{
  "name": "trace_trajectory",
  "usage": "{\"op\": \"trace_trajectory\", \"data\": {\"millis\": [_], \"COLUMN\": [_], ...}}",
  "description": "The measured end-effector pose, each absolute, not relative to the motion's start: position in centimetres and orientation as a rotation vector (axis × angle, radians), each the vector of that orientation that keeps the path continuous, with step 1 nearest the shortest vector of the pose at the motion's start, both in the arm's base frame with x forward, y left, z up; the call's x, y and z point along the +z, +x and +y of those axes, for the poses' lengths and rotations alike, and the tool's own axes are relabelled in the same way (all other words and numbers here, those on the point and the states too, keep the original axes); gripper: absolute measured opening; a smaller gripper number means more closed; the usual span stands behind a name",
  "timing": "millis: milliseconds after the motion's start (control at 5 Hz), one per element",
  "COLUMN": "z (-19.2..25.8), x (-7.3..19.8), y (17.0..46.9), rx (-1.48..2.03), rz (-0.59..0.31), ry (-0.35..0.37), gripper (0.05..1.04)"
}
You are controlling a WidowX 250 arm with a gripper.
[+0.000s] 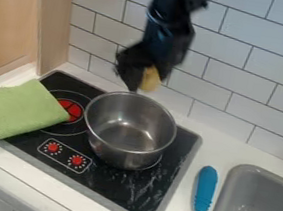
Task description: Put the yellow object in the silver pot
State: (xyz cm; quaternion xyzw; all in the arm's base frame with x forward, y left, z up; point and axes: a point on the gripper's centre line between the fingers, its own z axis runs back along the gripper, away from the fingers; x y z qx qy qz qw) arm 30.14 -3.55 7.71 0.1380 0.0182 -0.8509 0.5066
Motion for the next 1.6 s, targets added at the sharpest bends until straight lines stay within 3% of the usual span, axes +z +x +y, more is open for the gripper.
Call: {"op": "trace_trajectory", "data": {"millis": [600, 1200, 1600], "z": [-4.3, -5.0, -4.8], "x": [3.9, 2.3, 1.3], "y": [29.9, 29.4, 28.1], "rx": [-2.069, -2.085, -2.070], "rz": [0.093, 0.030, 0.050], "ry": [0.231, 0.197, 0.166], "gripper": [0.651, 0.651, 0.650]}}
